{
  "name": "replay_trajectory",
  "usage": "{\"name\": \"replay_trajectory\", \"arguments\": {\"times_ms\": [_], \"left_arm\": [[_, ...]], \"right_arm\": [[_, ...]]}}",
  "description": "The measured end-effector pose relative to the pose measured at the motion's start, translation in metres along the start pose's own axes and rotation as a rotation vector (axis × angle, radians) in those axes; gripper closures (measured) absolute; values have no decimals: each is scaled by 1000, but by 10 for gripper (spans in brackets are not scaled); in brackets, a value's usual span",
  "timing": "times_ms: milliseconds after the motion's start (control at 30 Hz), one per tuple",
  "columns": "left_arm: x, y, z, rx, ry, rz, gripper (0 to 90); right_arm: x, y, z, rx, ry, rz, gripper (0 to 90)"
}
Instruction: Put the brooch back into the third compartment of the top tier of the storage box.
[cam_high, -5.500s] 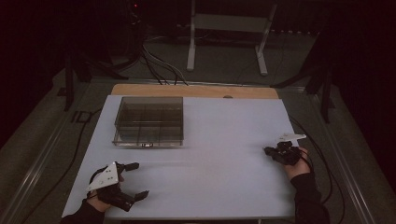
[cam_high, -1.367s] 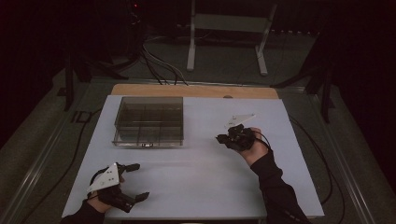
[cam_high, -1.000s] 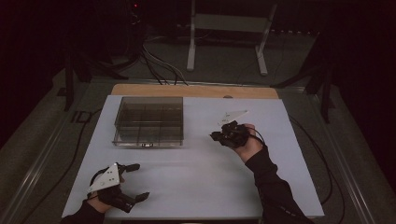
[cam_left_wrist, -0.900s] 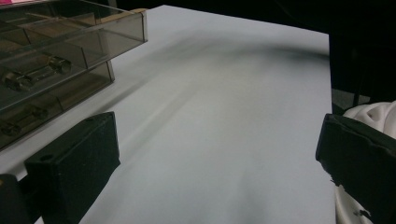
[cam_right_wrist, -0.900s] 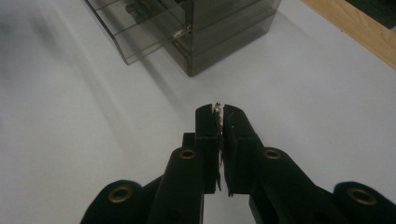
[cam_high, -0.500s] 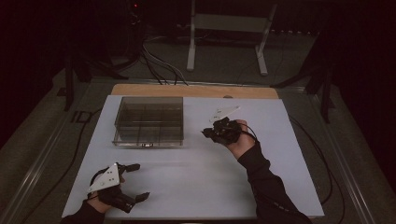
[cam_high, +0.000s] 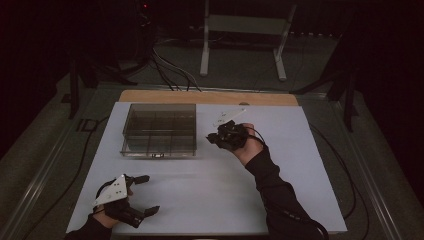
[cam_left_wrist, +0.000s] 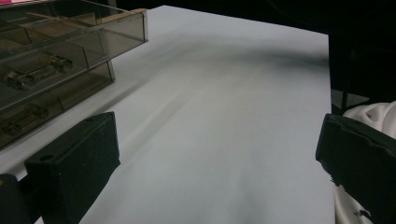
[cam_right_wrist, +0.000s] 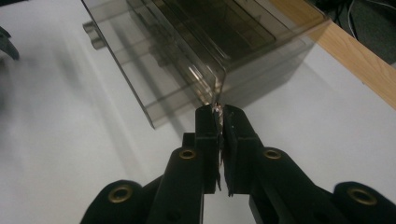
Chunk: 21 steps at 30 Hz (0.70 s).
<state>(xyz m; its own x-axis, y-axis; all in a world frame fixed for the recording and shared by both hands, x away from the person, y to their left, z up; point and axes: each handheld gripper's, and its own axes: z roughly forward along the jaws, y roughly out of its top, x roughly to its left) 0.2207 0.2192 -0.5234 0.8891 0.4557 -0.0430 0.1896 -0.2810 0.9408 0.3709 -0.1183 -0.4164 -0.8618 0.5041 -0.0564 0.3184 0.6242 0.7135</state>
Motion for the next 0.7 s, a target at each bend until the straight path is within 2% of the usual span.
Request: {"name": "replay_trajectory", "arguments": {"times_ms": [700], "left_arm": [[0, 0, -1, -2, -1, 4, 6]], "right_arm": [[18, 32, 28, -8, 54, -37, 857]]}}
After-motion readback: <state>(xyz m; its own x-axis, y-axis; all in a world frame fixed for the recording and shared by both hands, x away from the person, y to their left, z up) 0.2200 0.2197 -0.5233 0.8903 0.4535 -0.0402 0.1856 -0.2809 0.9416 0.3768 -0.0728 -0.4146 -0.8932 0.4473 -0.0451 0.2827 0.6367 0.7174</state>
